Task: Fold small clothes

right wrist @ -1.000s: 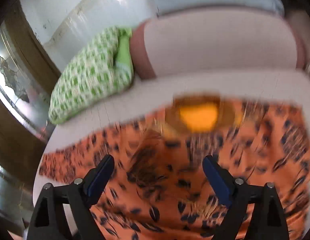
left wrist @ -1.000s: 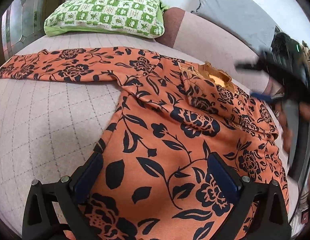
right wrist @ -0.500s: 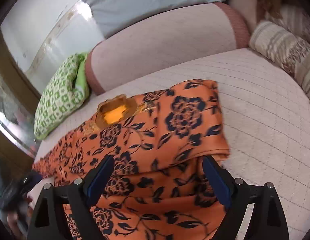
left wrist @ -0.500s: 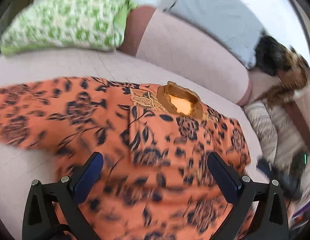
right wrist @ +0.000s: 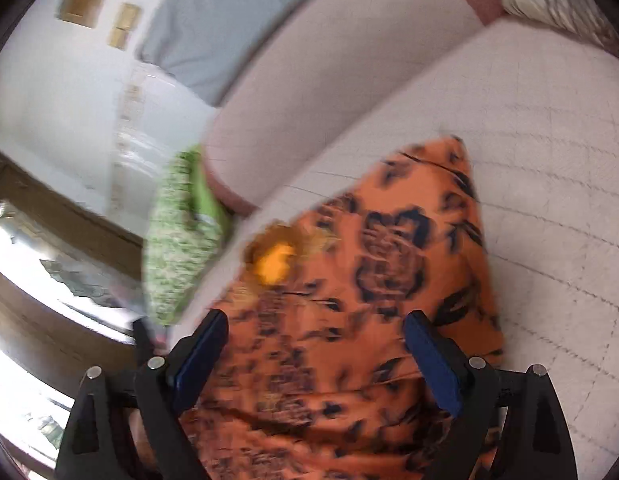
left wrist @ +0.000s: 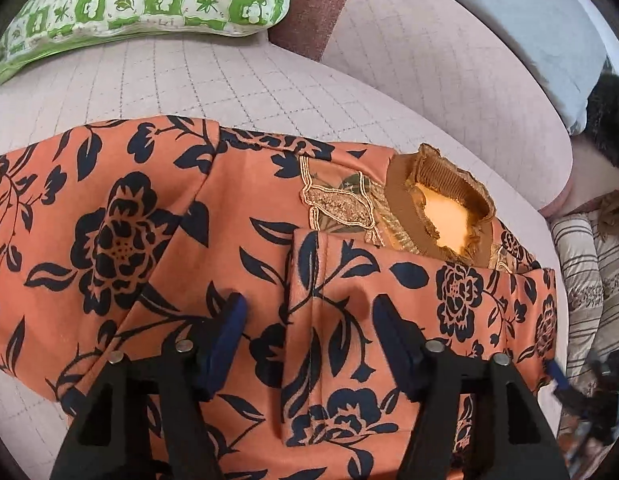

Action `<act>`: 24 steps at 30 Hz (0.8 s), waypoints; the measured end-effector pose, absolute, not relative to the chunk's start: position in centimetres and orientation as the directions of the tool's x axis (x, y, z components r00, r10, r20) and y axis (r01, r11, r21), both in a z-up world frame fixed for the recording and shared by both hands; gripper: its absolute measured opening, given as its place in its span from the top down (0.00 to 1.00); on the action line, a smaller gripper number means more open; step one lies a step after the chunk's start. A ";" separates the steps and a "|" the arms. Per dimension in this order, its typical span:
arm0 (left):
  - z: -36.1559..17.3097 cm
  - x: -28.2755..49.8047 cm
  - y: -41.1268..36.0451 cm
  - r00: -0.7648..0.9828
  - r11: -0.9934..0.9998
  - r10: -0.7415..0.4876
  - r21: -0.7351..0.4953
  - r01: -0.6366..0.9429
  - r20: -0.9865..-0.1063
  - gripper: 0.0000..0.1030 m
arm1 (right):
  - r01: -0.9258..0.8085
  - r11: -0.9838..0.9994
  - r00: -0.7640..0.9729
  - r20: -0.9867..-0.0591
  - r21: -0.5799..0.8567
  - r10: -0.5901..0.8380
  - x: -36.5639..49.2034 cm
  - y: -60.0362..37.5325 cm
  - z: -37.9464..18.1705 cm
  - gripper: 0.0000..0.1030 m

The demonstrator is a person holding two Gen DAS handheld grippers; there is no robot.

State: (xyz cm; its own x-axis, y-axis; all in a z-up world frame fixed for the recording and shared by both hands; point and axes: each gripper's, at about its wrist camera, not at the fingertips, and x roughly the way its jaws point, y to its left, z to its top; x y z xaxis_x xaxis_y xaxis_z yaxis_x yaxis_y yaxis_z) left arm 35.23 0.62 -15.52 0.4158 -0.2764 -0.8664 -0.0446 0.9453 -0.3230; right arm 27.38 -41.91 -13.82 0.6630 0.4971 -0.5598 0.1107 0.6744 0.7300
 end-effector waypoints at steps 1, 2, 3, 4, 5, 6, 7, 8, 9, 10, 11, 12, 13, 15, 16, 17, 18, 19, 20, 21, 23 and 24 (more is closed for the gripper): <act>-15.6 35.3 0.5 0.415 0.947 -0.275 -0.319 -0.038 -0.867 0.33 | 0.129 0.658 0.652 -0.563 0.742 0.507 27.4 -42.0 -14.7 0.11; -15.6 35.3 0.3 0.416 0.952 -0.265 -0.305 -0.031 -0.870 0.33 | 0.141 0.646 0.650 -0.562 0.750 0.511 27.3 -42.1 -15.4 0.11; -15.6 35.4 0.0 0.420 0.959 -0.245 -0.283 -0.029 -0.874 0.37 | 0.138 0.640 0.657 -0.553 0.756 0.512 27.2 -42.2 -15.6 0.11; -15.6 35.8 -0.5 0.424 0.971 -0.203 -0.237 -0.028 -0.883 0.60 | 0.133 0.644 0.659 -0.552 0.754 0.510 27.1 -42.1 -15.5 0.11; -15.5 35.9 -0.9 0.428 0.980 -0.175 -0.199 -0.011 -0.887 0.89 | 0.130 0.653 0.657 -0.558 0.746 0.507 27.1 -41.9 -15.4 0.11; -15.6 36.4 -1.0 0.425 0.977 -0.190 -0.214 -0.008 -0.885 0.90 | 0.129 0.666 0.652 -0.569 0.735 0.502 27.1 -41.6 -15.2 0.11; -15.4 36.5 -1.0 0.426 0.976 -0.193 -0.219 -0.011 -0.884 0.93 | 0.128 0.673 0.648 -0.576 0.728 0.499 27.2 -41.4 -15.3 0.11; -14.7 36.5 -1.2 0.453 0.977 -0.190 -0.211 0.003 -0.871 0.94 | 0.127 0.676 0.645 -0.578 0.726 0.500 27.2 -41.3 -15.2 0.11; -13.7 36.2 -1.5 0.494 0.982 -0.172 -0.186 0.021 -0.852 0.94 | 0.126 0.676 0.645 -0.578 0.726 0.501 27.2 -41.3 -15.1 0.11; -12.4 35.7 -2.2 0.555 0.989 -0.143 -0.140 0.049 -0.820 0.98 | 0.125 0.675 0.645 -0.577 0.727 0.502 27.2 -41.3 -15.0 0.11; -10.5 34.8 -3.2 0.640 0.994 -0.107 -0.072 0.081 -0.761 0.98 | 0.125 0.675 0.644 -0.577 0.727 0.502 27.2 -41.2 -15.0 0.11; -9.5 34.2 -3.6 0.680 0.995 -0.092 -0.042 0.090 -0.727 0.97 | 0.117 0.675 0.645 -0.573 0.729 0.507 27.1 -41.0 -14.9 0.11; -8.6 33.6 -4.0 0.719 0.996 -0.076 -0.013 0.093 -0.690 0.97 | 0.103 0.677 0.641 -0.569 0.729 0.515 27.0 -41.0 -15.0 0.11; -9.6 33.8 -4.4 0.697 0.995 -0.052 0.023 0.097 -0.715 0.97 | 0.092 0.695 0.628 -0.583 0.713 0.515 27.0 -40.7 -15.3 0.11; -11.3 34.4 -4.5 0.660 0.996 -0.032 0.033 0.086 -0.751 0.97 | 0.094 0.698 0.625 -0.587 0.710 0.514 27.0 -40.8 -15.2 0.11; -13.1 35.2 -4.5 0.615 0.996 -0.014 0.046 0.082 -0.788 0.96 | 0.097 0.693 0.622 -0.586 0.715 0.518 27.0 -40.9 -15.1 0.11; -14.6 35.7 -4.4 0.567 0.995 -0.006 0.049 0.081 -0.824 0.96 | 0.102 0.691 0.624 -0.587 0.715 0.515 26.9 -41.1 -14.7 0.11; -15.6 35.8 -4.1 0.542 0.996 -0.001 0.045 0.072 -0.840 0.94 | 0.094 0.693 0.646 -0.573 0.715 0.504 26.9 -41.3 -13.7 0.11; -16.0 35.6 -4.0 0.564 0.996 -0.007 0.044 0.077 -0.825 0.94 | 0.072 0.689 0.660 -0.552 0.721 0.509 27.0 -41.4 -12.8 0.11; -16.0 35.2 -4.4 0.593 0.993 0.000 0.070 0.096 -0.805 0.94 | 0.043 0.680 0.668 -0.527 0.732 0.525 27.3 -41.5 -12.0 0.11; -16.1 35.0 -4.6 0.597 0.992 0.002 0.077 0.100 -0.803 0.94 | -0.005 0.643 0.665 -0.478 0.766 0.574 28.9 -41.7 -11.1 0.11; -16.1 35.2 -4.6 0.591 0.994 -0.007 0.061 0.095 -0.807 0.94 | -0.012 0.621 0.648 -0.467 0.783 0.602 30.1 -41.9 -11.4 0.09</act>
